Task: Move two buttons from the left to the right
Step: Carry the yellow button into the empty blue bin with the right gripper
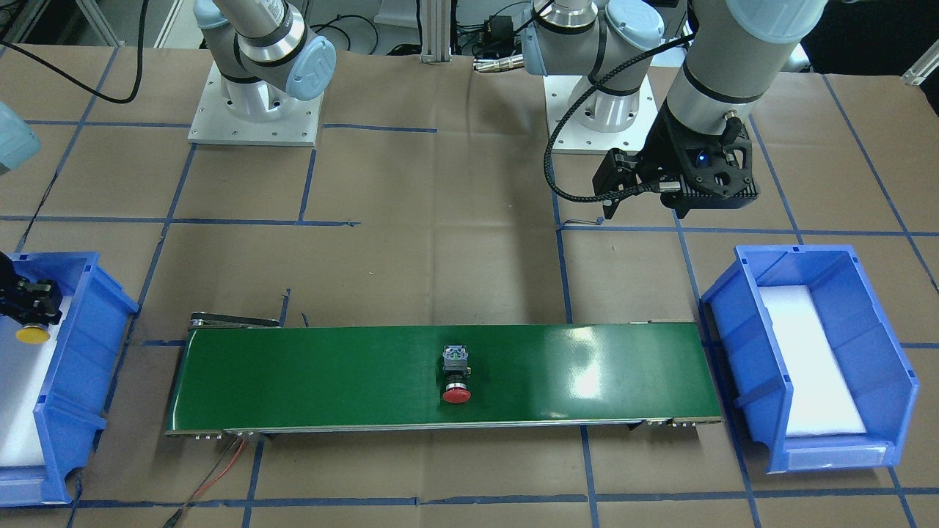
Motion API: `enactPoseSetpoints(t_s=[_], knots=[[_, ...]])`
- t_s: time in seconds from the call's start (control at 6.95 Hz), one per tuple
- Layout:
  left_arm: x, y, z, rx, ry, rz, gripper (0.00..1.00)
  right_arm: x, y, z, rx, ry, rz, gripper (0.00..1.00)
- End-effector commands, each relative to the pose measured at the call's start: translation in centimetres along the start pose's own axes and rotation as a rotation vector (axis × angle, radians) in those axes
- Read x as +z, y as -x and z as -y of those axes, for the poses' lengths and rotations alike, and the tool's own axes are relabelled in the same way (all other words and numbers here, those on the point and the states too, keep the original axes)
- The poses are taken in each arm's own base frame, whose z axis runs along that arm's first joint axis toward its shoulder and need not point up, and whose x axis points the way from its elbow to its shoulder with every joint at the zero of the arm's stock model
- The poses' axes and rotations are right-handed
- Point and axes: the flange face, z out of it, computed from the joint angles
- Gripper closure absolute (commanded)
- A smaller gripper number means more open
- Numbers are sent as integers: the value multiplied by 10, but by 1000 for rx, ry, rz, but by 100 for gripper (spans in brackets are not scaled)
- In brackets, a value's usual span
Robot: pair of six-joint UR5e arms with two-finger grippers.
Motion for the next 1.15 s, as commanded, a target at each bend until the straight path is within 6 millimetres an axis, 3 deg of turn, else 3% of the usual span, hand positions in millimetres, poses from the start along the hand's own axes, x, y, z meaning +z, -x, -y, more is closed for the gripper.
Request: enactPoseSetpoints(t_s=[0.0,0.14,0.29,0.72,0.86,1.01], knots=[[0,0,-1,0,-1,0,0,20,-2,2,5,15,17,93],[0,0,-1,0,1,0,0,17,-2,3,5,9,12,54],[0,0,-1,0,1,0,0,11,-4,5,17,-2,7,7],[2,0,-2,0,4,0,0,6,-4,6,25,-10,2,1],[1,-1,-2,2,2,0,0,-1,-6,10,23,-19,-10,1],[1,0,-3,0,1,0,0,-24,-10,19,16,-54,-35,1]])
